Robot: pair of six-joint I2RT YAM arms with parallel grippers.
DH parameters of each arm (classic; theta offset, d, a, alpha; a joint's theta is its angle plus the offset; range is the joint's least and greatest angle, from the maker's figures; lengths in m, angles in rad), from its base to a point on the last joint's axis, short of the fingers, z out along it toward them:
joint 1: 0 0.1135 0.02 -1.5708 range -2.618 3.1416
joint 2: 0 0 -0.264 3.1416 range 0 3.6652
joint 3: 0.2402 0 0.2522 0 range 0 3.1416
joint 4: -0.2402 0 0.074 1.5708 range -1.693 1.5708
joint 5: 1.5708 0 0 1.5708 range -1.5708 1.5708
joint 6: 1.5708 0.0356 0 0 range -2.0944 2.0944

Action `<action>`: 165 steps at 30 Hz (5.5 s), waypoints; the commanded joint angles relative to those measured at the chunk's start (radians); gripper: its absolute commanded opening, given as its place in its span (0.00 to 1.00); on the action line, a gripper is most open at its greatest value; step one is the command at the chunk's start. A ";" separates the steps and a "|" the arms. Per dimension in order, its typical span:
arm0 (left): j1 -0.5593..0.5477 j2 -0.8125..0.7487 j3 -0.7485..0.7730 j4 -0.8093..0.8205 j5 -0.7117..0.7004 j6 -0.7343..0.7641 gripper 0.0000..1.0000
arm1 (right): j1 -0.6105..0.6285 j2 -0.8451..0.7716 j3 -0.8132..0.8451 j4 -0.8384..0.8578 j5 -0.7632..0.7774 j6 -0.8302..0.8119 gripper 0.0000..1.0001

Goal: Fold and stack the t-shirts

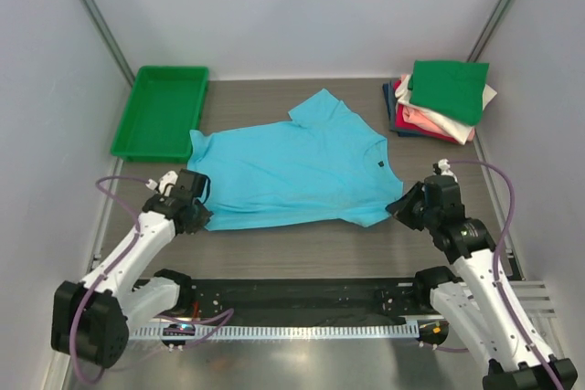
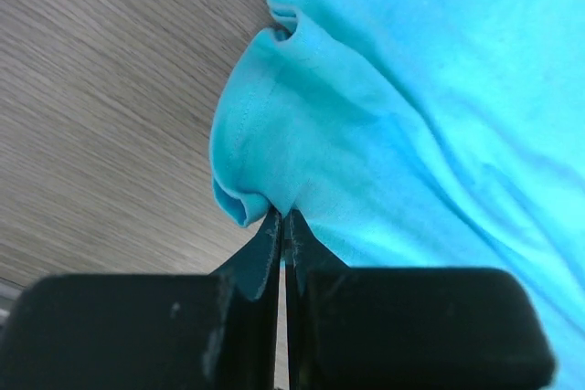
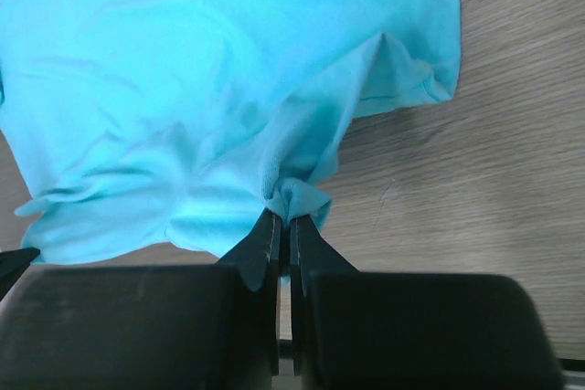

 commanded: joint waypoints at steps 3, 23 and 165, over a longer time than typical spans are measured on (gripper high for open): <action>-0.009 -0.125 0.037 -0.107 0.039 -0.025 0.00 | -0.004 -0.086 0.050 -0.099 0.006 0.033 0.01; -0.009 -0.490 0.181 -0.530 0.079 -0.084 0.00 | -0.005 -0.351 0.076 -0.372 -0.167 0.065 0.01; 0.258 -0.271 0.321 -0.225 0.122 0.300 0.96 | -0.075 0.416 0.317 0.160 -0.111 -0.059 0.82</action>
